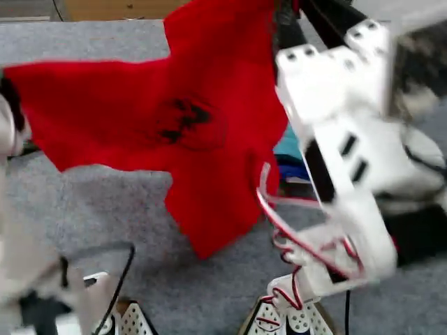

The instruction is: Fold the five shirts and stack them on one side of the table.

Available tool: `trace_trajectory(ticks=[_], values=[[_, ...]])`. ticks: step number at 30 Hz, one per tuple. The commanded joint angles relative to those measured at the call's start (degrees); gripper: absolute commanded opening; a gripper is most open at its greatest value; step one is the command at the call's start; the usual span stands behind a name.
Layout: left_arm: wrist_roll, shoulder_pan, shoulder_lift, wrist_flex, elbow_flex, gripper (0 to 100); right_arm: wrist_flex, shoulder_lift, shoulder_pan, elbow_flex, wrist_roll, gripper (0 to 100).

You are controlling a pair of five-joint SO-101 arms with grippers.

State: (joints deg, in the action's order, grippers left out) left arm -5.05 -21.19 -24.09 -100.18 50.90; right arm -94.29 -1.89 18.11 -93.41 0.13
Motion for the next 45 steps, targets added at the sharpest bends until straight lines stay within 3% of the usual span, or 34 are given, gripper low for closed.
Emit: trace_trajectory(ticks=[1, 4, 8, 12, 18, 24, 29, 36, 41, 45], values=[[-1.41, -0.79, -16.57, -0.7, -12.84, 2, 0.0, 5.14, 0.75, -1.98, 0.44, 0.1], [-1.05, -1.05, -26.24, -0.62, -20.04, 2, 0.0, 9.01, 0.75, -1.98, 0.44, 0.1], [1.49, -7.91, -36.0, -0.53, -24.26, 2, -2.02, 12.44, 0.84, -1.89, -0.09, 0.1], [5.36, -13.8, -42.51, -0.53, -24.26, 2, -7.82, 13.93, 8.48, -1.19, -2.46, 0.1], [5.27, -14.42, -47.96, -0.53, -28.31, 2, -5.89, 16.4, 10.77, 0.92, -2.73, 0.1], [5.1, -14.42, -55.34, 2.46, -47.91, 2, -3.87, 16.22, 10.77, 16.84, -2.73, 0.1], [4.75, -14.42, -58.51, 22.07, -72.35, 2, 6.59, 14.37, 10.77, 35.38, -2.73, 0.1], [-0.26, -13.98, -57.27, 64.88, -106.02, 2, 38.86, 7.87, 7.43, 62.46, -2.37, 0.1], [-0.44, -12.22, -48.31, 85.98, -114.2, 2, 70.42, 0.84, 3.38, 76.44, -2.73, 0.1], [-0.18, -9.05, -35.65, 95.12, -111.21, 2, 77.71, -4.53, 3.03, 76.79, -2.81, 0.1]])
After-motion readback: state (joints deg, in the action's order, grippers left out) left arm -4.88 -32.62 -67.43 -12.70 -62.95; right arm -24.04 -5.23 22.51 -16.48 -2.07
